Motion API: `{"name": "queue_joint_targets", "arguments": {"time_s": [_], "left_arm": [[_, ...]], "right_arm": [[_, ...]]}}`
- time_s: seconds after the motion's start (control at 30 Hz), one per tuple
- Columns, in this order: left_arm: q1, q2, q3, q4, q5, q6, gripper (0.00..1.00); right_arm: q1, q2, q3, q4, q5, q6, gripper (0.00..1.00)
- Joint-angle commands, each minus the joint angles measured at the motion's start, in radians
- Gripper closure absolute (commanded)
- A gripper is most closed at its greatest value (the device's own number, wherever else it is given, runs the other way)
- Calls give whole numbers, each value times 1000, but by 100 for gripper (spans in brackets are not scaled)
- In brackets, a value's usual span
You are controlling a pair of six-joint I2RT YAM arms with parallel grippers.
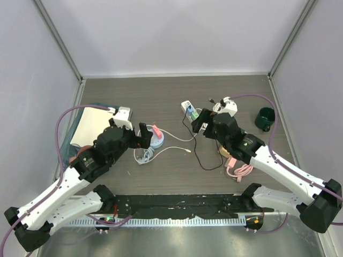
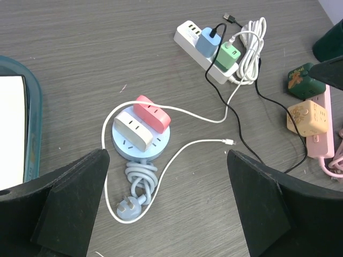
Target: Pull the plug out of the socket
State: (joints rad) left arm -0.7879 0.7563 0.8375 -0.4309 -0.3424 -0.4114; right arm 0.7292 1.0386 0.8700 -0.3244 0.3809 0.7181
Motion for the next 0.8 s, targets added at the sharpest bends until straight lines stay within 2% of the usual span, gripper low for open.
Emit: {"name": "queue_joint_targets", "arguments": {"time_s": [0.0, 0.3, 0.5, 0.6, 0.67, 0.77], "left_arm": [[-1, -18, 8, 23, -36, -3, 2], [-1, 24, 24, -28, -156, -44, 4], [-1, 57, 55, -104, -207, -93, 4], [-1, 55, 67, -147, -204, -104, 4], [-1, 43, 72, -160, -169, -75, 4], [1, 22, 81, -190, -150, -93, 5]], "right_arm": [[-1, 1, 18, -14, 19, 29, 0], [1, 107, 64, -64, -28, 37, 3], [1, 155, 70, -30, -16, 18, 3], [4, 198, 70, 27, -62, 17, 4], [4, 234, 72, 65, -76, 1, 6], [4, 313, 115, 119, -103, -77, 22]]}}
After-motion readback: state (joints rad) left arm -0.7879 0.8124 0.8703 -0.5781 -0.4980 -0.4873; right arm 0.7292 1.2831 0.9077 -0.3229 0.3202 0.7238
